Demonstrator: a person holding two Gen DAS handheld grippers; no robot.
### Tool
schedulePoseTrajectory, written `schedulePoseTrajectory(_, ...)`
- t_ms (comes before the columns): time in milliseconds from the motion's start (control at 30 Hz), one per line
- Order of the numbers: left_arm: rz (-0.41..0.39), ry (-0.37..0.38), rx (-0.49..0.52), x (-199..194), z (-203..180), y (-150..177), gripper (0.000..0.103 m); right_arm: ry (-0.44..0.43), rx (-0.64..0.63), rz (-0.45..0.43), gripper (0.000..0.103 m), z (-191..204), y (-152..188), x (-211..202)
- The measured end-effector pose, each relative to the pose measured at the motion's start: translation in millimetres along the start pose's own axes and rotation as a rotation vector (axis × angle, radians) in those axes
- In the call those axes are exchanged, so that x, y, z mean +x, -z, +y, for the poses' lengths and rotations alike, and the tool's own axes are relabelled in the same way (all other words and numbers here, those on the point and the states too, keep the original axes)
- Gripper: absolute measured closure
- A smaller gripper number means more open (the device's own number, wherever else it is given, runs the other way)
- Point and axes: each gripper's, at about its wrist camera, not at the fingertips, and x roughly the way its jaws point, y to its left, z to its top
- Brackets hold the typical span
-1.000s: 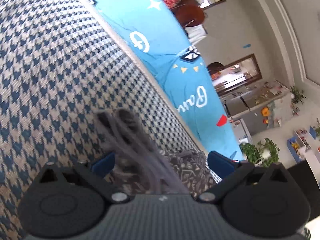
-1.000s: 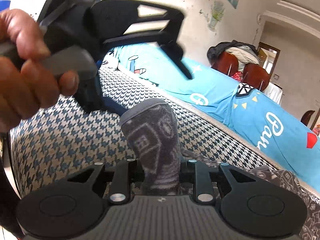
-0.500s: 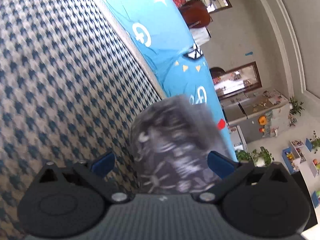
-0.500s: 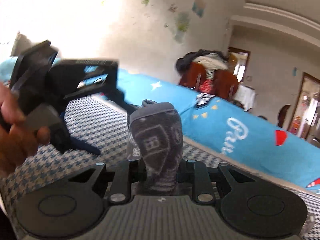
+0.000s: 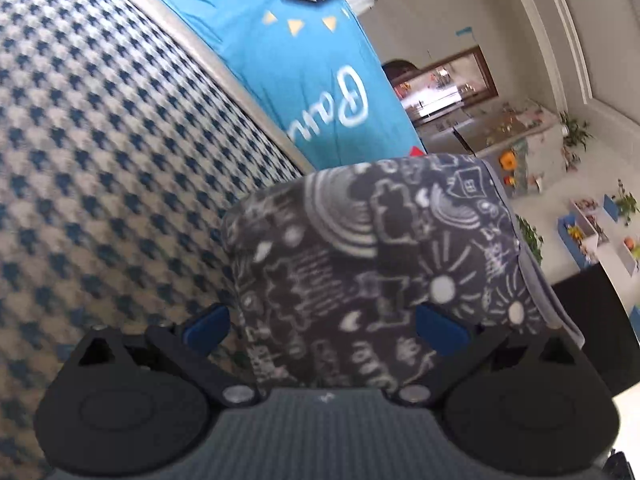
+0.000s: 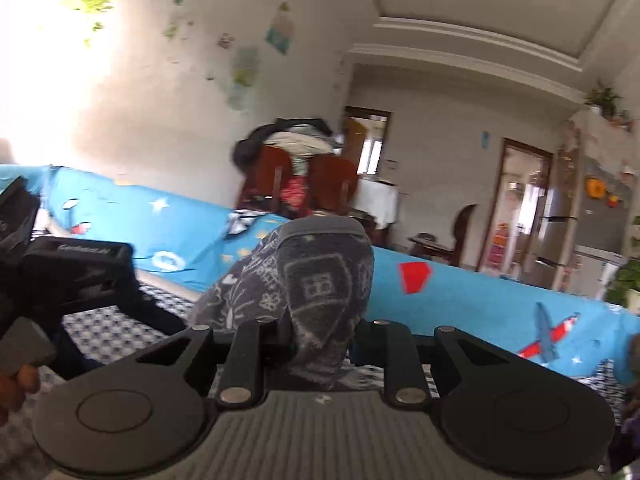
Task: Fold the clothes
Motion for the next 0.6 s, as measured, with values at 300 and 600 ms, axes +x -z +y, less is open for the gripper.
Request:
schedulePoseTrajectory(300,0.092,-0.022,0.056,43,-11,16,0.000,0.087,0.050,0.102,0.082,-46,24,21)
schedulePoseTrajectory(600,0.124,-0.081,0.123,61,-13,33,0.000,0.126,0.177,0.292,0.082,-91,63,44)
